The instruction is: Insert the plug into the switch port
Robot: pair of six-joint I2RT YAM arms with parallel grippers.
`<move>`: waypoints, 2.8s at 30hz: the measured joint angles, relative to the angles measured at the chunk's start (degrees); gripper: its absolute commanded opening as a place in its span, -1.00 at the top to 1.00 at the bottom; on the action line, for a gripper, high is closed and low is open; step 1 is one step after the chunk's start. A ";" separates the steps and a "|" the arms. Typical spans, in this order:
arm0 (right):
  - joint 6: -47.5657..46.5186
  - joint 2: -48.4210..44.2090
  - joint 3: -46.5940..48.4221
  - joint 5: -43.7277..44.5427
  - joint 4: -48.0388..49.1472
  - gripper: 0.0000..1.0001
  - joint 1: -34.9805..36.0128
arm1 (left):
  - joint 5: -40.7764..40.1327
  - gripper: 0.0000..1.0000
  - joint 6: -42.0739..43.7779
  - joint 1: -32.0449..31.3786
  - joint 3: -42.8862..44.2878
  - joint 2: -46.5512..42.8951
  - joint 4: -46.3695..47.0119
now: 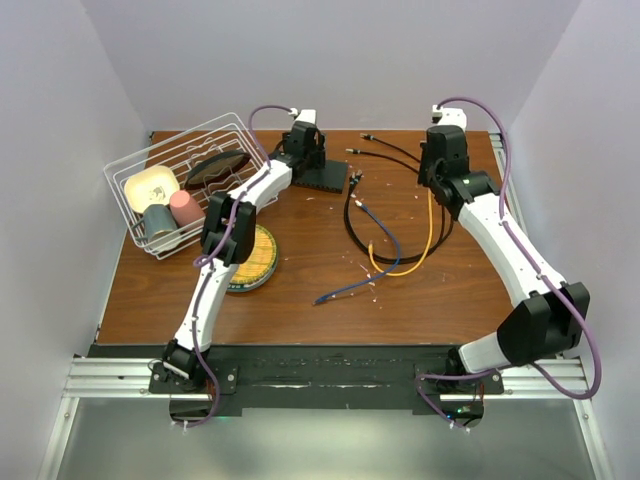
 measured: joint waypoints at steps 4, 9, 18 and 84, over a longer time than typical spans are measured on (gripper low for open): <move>0.02 -1.40 -0.98 -0.68 0.00 1.00 0.00 | 1.49 -0.40 -1.18 0.00 -0.17 0.00 0.39; 0.04 -2.49 -1.79 -1.57 0.02 1.00 0.00 | 3.74 -0.31 -2.56 0.00 -1.22 -0.13 2.29; 0.07 -2.69 -2.67 -2.95 0.02 1.00 0.00 | 6.38 -0.56 -2.84 -0.72 -5.99 -2.67 5.27; 0.04 -4.50 -1.62 -8.98 0.07 1.00 0.00 | 35.47 -0.47 0.09 -12.37 -61.64 -45.66 27.41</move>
